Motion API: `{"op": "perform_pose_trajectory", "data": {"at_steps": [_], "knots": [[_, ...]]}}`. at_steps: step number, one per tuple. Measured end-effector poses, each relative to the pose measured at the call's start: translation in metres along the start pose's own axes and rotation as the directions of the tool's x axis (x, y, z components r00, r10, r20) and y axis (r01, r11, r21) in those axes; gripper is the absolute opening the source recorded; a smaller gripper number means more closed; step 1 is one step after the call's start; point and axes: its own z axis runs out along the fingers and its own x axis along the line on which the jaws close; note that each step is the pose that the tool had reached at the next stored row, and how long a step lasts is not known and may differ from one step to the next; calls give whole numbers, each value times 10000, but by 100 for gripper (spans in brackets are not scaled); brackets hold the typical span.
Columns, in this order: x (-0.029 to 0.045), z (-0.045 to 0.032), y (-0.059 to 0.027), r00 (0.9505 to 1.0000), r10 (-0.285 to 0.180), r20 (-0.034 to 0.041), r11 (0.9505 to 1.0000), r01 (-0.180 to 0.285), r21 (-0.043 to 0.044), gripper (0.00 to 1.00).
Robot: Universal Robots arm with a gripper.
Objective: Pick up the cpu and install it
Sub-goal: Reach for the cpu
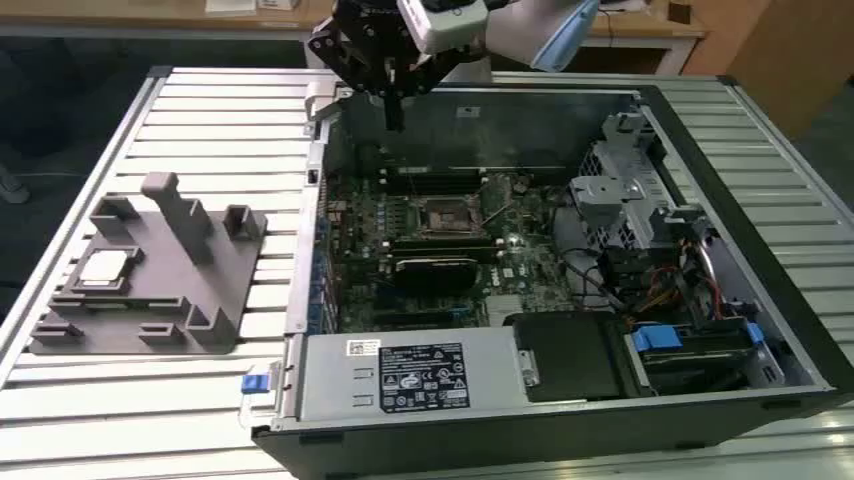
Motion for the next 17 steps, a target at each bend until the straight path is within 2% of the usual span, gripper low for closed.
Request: {"op": "perform_pose_trajectory", "data": {"at_steps": [12,17], "knots": [[1,0,0,10000,1,0,10000,-1,0,11],[55,-2,-4,10000,0,0,10000,0,0,11]]}}
